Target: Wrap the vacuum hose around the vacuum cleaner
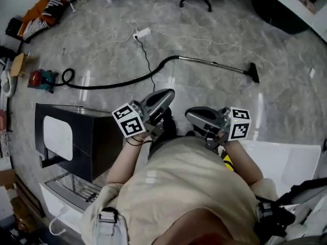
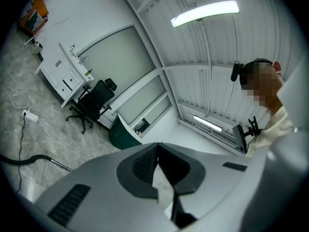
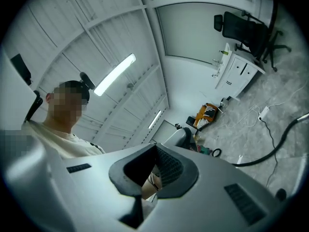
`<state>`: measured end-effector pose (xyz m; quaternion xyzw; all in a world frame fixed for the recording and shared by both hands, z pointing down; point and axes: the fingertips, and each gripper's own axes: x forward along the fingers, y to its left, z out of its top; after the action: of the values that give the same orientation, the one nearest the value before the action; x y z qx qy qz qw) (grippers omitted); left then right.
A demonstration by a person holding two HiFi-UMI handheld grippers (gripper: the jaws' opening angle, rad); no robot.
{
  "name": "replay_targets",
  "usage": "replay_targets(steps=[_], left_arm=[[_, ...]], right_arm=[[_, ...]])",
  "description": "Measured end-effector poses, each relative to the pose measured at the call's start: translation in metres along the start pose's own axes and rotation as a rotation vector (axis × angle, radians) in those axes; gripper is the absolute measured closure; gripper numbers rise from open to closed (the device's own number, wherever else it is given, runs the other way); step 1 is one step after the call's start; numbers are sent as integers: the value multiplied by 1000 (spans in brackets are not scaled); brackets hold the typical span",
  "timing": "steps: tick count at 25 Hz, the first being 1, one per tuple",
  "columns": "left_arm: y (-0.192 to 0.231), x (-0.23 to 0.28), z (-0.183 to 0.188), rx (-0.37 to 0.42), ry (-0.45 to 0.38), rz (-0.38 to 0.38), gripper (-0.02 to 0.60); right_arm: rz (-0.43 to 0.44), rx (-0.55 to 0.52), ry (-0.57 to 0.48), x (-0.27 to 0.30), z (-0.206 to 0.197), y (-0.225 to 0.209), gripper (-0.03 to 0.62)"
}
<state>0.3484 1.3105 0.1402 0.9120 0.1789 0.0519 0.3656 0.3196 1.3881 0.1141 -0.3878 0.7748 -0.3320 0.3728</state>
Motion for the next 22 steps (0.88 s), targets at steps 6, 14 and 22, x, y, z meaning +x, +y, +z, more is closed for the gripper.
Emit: replay_targets(steps=[6,14,22], left_arm=[[86,-19,45,-13,49,105,577],[169,-44,104,52,135,164,577],[221,-21,144,38,97,221,577]], right_arm=[[1,70,78,80,44,-55,591],[39,65,200,180,82,-104,591],[18,140,290,214,122,-167,591]])
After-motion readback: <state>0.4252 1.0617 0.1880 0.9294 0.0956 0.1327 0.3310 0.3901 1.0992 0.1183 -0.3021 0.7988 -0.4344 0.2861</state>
